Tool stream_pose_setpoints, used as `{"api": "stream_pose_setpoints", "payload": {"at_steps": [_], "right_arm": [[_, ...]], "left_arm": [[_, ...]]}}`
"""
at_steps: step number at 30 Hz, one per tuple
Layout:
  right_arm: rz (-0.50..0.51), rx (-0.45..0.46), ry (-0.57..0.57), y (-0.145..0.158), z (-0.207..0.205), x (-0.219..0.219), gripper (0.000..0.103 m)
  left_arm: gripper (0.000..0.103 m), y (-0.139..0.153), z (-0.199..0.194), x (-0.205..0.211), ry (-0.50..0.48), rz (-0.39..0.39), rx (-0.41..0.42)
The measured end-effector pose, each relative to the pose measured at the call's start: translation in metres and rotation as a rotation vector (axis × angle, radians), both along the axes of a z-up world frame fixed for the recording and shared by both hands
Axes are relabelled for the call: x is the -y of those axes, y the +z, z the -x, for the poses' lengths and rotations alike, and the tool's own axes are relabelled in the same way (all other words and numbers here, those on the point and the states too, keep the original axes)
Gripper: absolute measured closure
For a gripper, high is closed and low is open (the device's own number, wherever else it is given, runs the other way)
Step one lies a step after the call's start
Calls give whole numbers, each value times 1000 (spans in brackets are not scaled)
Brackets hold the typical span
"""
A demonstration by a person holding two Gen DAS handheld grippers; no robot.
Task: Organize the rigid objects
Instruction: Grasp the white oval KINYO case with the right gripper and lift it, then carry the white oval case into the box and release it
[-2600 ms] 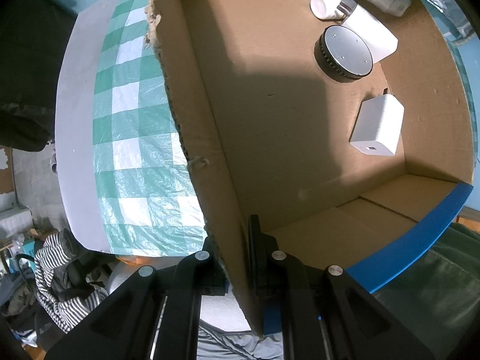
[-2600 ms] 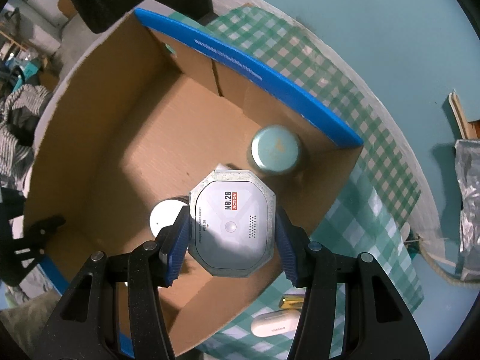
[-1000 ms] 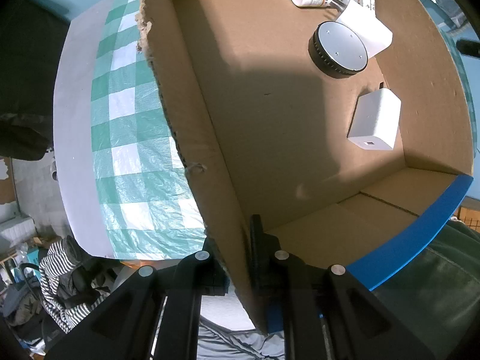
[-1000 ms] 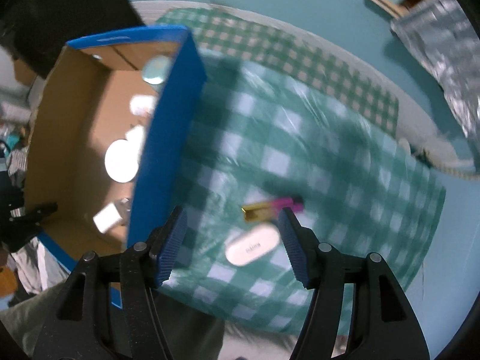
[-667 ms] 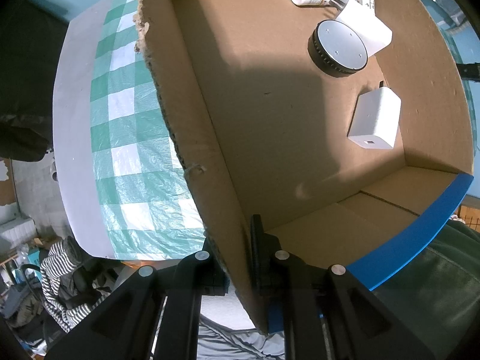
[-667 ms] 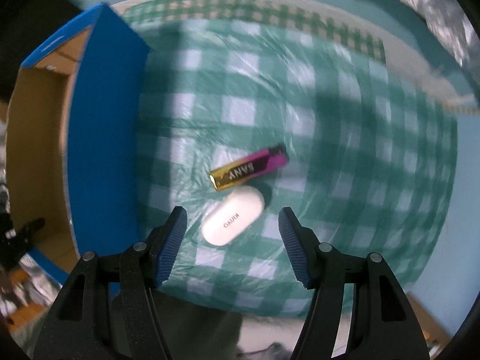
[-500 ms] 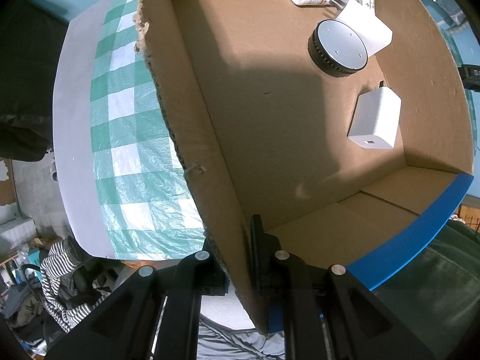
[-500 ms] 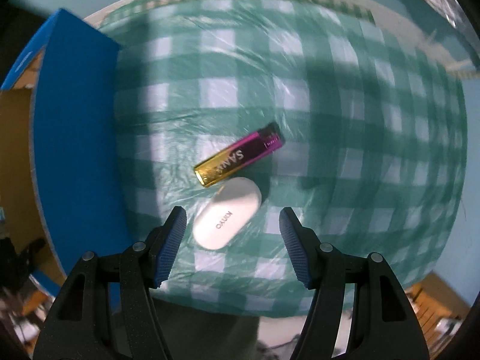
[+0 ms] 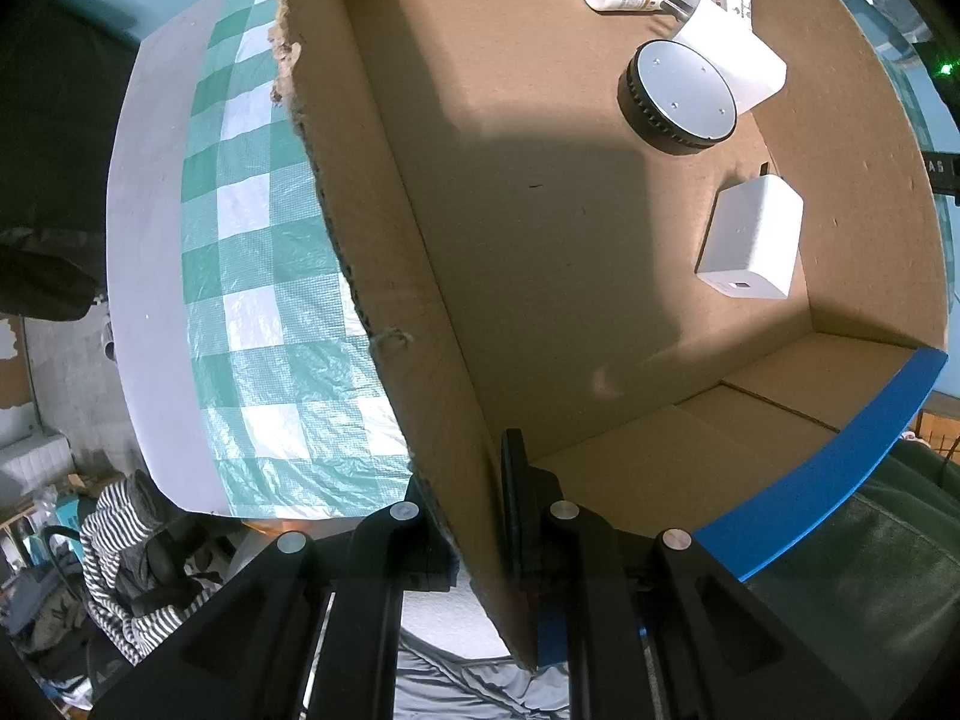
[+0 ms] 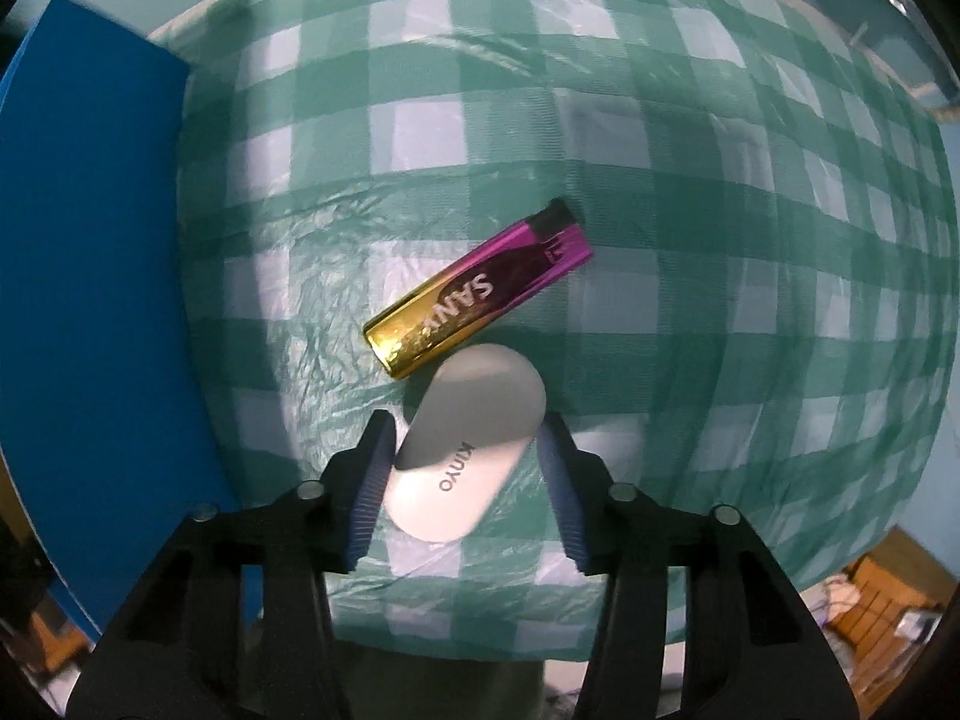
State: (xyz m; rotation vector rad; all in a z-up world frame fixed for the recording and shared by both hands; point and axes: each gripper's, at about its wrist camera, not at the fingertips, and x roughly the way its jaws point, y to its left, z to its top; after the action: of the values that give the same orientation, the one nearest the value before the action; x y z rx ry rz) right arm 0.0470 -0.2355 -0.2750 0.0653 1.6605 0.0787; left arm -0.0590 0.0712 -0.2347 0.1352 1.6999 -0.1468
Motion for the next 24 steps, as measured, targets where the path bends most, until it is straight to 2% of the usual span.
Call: {"api": "stream_pose_setpoints", "payload": {"at_steps": [5,12,15,24], "right_arm": [[41,7,96,2,4,-4,66],[46,11,112,-2,4,0,66],[48,13,129,-8,1,-14,66],[29,23,162,1,8,-18,67]], "left_arm": [[91,0,0,0,0,0,0],[91,0,1,0,-1,0,-1],[91,0,1,-1,1,1,-1],[91,1,0,-2,3,3,0]]}}
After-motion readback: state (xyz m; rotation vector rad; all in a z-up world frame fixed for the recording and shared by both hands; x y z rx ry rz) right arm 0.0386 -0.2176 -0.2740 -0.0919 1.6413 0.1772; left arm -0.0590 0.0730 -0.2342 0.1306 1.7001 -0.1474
